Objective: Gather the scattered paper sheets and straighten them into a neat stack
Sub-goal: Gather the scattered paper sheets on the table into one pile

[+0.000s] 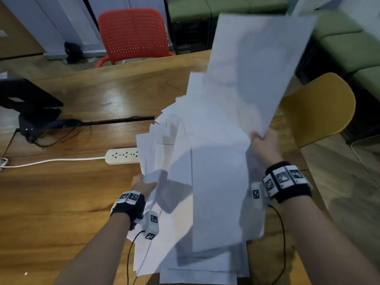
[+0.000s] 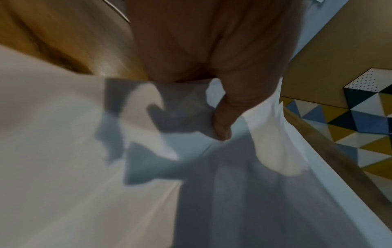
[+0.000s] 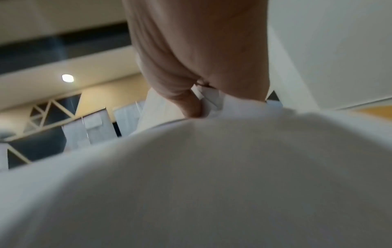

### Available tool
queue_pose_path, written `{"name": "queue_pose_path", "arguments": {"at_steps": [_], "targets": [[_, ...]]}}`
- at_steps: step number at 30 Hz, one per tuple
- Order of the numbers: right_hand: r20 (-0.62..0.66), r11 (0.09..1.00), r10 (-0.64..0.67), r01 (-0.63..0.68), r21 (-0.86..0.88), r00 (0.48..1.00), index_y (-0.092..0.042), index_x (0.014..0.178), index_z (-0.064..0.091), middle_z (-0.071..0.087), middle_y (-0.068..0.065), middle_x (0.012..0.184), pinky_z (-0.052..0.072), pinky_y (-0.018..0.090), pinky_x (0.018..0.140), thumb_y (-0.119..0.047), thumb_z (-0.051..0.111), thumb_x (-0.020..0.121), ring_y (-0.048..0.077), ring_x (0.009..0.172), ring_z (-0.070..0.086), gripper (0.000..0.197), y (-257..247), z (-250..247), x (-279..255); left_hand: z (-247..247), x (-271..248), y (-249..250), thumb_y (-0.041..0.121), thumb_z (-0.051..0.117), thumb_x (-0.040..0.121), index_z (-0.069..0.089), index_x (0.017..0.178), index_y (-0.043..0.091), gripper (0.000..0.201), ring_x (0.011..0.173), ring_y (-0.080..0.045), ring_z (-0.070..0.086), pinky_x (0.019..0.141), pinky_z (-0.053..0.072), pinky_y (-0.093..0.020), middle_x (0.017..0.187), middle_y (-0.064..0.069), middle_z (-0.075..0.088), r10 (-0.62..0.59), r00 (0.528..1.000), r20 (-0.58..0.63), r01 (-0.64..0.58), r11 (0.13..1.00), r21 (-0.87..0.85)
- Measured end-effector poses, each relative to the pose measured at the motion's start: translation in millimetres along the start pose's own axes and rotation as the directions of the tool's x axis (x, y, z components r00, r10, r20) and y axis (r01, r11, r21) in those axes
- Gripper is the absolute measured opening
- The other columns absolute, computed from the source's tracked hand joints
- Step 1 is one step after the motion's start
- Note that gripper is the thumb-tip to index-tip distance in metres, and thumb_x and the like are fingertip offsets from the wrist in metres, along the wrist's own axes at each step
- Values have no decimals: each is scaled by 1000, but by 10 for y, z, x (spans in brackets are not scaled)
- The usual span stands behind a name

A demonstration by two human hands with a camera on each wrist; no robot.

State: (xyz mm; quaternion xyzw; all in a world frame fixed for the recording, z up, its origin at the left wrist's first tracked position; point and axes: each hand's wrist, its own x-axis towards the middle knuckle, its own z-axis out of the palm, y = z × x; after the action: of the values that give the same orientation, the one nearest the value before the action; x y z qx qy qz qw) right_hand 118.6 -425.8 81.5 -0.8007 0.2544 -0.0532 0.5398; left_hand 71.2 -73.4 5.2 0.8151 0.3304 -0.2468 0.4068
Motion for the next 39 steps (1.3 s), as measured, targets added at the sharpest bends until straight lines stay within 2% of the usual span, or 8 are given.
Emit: {"name": "queue_pose_path", "arguments": {"at_steps": [7,11,15,20,26,31,34,39], "targets": [[273,947,213,-129,-295,938,-8,101,62,66,16,99,48,35,80,-11,57,83,31,96,61,19,699,523,-420,-10,173,-61,28,55,88,53,125,1,45,108,-37,57,98,45,-45,129,-16,56,-61,989,131,93,962,-255],[325,941,258,-160,-298,910,-7,116,50,59,7,103,45,33,87,-29,71,80,25,96,56,47,856,759,-551,59,315,-103,53,56,80,55,124,10,62,109,-30,55,99,39,-43,131,-10,55,-47,972,229,146,887,-439],[230,889,413,-335,-313,881,-12,110,48,54,2,93,47,37,91,-13,65,81,25,95,56,33,939,726,-568,103,255,-50,67,62,73,47,138,5,91,124,-35,51,100,41,-42,137,-12,52,-37,995,97,63,958,-281],[162,904,305,-232,-359,938,-18,64,57,59,-1,68,51,30,70,4,54,75,27,78,63,25,1056,638,-657,201,317,-136,62,73,63,47,137,13,93,120,-38,54,97,48,-53,138,-14,52,0,1000,-4,0,999,-54],[197,922,276,-201,-330,941,-8,90,66,67,7,89,43,23,73,-4,65,77,24,90,64,13,1010,687,-762,373,595,-438,74,77,34,56,123,23,105,102,-31,65,84,56,-49,121,-4,64,15,999,33,-14,1000,-14],[-102,815,423,-427,-391,900,0,133,42,42,21,134,45,39,89,-35,77,73,37,116,51,78,930,409,-476,198,164,-62,54,85,55,64,114,10,76,90,-30,64,75,53,-38,104,-10,68,-11,997,75,21,990,-136],[14,836,444,-409,-365,896,5,131,36,51,20,127,46,36,85,-35,84,65,34,114,54,91,917,485,-465,264,86,55,52,84,60,68,105,13,62,77,-23,62,64,50,-30,96,-8,71,35,991,131,-18,991,-129],[241,854,512,-457,-251,825,-4,109,60,69,11,106,54,41,88,-20,85,62,29,97,65,56,1020,562,-517,450,89,83,59,86,45,70,100,13,74,85,-21,69,72,57,-32,94,-3,74,63,976,207,-57,998,-37]]}}
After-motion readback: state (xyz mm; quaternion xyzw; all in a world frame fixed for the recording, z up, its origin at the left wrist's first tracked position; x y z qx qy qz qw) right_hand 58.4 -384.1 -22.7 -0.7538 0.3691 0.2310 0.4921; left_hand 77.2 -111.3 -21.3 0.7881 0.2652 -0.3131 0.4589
